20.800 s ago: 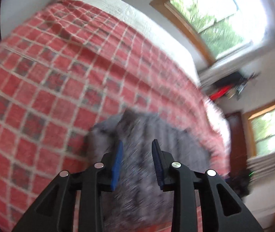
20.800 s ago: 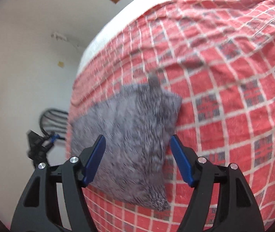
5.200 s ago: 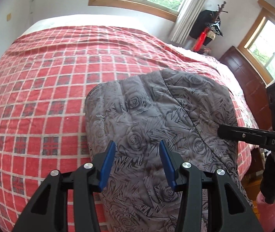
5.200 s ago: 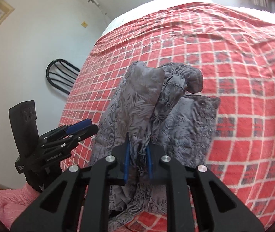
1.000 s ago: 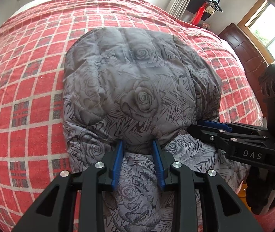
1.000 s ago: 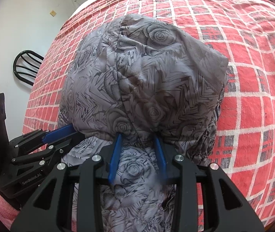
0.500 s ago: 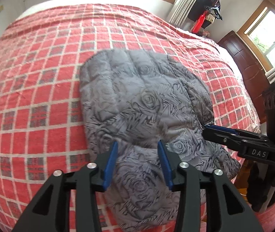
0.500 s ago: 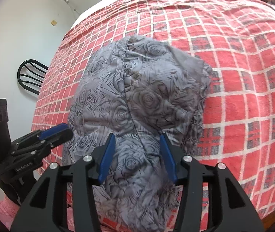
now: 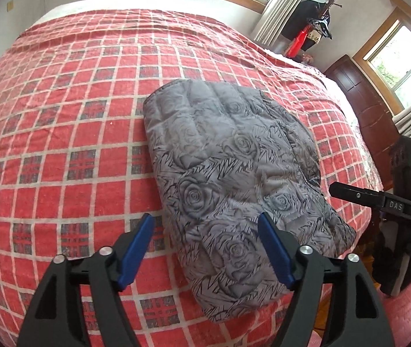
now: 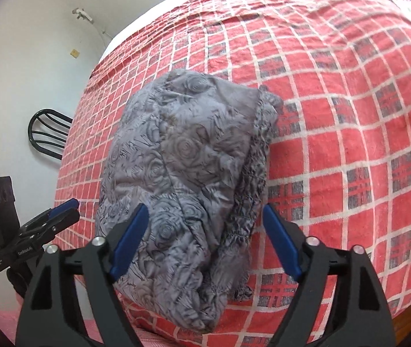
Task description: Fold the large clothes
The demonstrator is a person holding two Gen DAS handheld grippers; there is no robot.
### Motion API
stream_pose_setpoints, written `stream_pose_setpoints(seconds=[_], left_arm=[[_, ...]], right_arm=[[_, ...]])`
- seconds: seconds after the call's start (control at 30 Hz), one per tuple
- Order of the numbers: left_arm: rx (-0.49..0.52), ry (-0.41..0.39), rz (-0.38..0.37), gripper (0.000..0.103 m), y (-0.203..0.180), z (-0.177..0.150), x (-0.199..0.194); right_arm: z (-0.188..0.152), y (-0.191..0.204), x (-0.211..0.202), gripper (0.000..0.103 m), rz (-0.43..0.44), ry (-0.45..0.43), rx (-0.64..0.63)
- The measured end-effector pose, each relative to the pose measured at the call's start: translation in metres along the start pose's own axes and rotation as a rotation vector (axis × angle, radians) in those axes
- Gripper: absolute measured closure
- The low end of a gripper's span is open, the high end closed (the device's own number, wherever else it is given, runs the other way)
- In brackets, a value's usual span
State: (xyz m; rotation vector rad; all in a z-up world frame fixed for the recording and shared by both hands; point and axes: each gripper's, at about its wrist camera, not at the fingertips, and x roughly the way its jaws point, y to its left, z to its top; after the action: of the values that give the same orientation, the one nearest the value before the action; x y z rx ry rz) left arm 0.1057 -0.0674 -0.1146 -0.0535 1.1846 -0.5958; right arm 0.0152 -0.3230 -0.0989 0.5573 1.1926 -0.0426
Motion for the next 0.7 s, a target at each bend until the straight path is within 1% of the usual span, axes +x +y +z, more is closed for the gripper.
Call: stream_pose_setpoints(seconds=[0.07,0.1,0.2,0.33,0.43,0.5,0.57,0.6,0.7], left_arm=[[-0.004,0.003,-0.020,0.024,0.003,-0.002,0.000],[-0.007,0.006,-0.030,0.023,0.005,-0.002,0.001],[-0.020,0.020,-0.069,0.021,0.009,-0.004,0.005],[-0.041,0.045,-0.136,0.019,0.015,-0.006,0.015],[-0.079,0.081,-0.206,0.017,0.025,-0.006,0.030],[-0.106,0.109,-0.238,0.017,0.033,-0.005,0.041],[-0.135,0.148,-0.280,0.017,0.040,-0.005,0.055],[-0.147,0.167,-0.331,0.017,0.043,-0.005,0.061],[-0.188,0.191,-0.404,0.014,0.053,-0.002,0.078]], right_arm=[[-0.003,-0.004,0.002,0.018,0.019,0.007,0.011],[-0.003,-0.007,0.004,0.015,0.039,0.013,0.019],[-0.004,-0.021,0.014,0.014,0.127,0.045,0.062],[-0.006,-0.035,0.028,0.013,0.191,0.085,0.094],[-0.007,-0.042,0.039,0.012,0.244,0.107,0.105],[-0.006,-0.046,0.046,0.011,0.287,0.118,0.119],[-0.006,-0.051,0.052,0.011,0.317,0.127,0.133],[-0.006,-0.052,0.057,0.010,0.339,0.132,0.140],[-0.002,-0.062,0.070,0.007,0.390,0.155,0.163]])
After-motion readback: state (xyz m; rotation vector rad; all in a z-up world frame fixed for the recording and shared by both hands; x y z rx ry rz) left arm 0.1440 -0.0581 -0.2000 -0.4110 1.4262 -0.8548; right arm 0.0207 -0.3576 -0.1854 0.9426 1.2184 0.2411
